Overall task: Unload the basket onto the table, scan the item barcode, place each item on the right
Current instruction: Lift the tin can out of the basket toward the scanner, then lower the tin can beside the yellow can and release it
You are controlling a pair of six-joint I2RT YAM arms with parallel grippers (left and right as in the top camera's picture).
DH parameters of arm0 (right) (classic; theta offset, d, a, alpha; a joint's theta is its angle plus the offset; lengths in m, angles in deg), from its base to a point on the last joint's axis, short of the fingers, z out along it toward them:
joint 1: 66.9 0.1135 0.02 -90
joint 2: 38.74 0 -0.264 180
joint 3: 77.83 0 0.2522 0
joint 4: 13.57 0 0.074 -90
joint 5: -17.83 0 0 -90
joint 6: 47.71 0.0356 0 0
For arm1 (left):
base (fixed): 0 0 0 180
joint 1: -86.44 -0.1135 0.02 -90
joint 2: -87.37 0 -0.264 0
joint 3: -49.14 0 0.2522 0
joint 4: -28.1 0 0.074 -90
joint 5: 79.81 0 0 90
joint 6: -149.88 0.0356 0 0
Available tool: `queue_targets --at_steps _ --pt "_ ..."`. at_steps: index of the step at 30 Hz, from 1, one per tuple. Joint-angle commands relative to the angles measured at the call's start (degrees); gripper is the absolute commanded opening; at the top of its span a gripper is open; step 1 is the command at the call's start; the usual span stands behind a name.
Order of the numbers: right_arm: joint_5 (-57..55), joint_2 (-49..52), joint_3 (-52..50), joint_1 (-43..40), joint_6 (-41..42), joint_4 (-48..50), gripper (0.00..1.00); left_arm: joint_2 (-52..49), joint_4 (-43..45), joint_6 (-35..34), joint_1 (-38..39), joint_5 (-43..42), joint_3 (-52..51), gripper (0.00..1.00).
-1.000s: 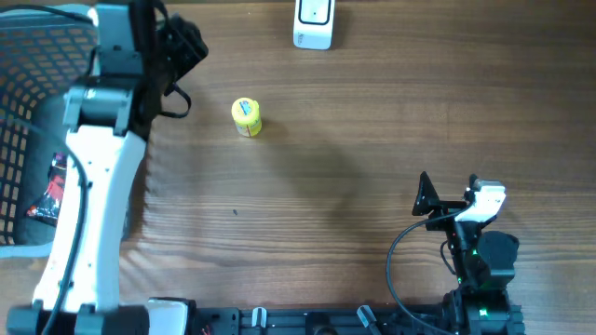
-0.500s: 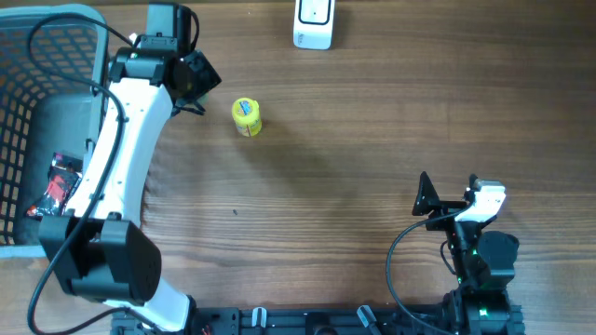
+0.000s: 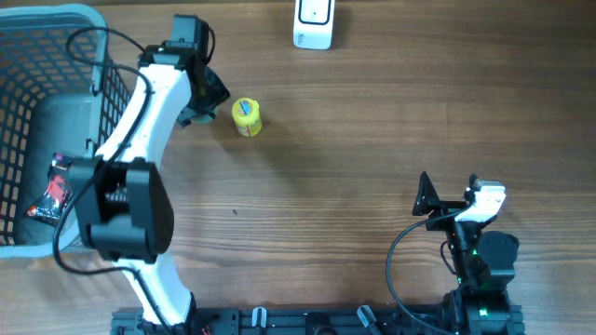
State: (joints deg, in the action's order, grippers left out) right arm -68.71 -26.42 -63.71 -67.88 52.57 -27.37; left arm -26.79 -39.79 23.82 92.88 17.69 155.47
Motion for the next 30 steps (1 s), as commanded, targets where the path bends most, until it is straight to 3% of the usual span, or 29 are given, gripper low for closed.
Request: queue_targets --at_steps 1,30 --pt "0.94 0.24 -0.07 -0.28 0.35 0.20 1.00 -1.62 1.86 0.66 0.22 1.09 0.44 0.69" --pt "0.94 0.24 -0.07 -0.28 0.35 0.22 1.00 -4.35 13.11 -0.28 0.85 0.96 0.28 0.70"
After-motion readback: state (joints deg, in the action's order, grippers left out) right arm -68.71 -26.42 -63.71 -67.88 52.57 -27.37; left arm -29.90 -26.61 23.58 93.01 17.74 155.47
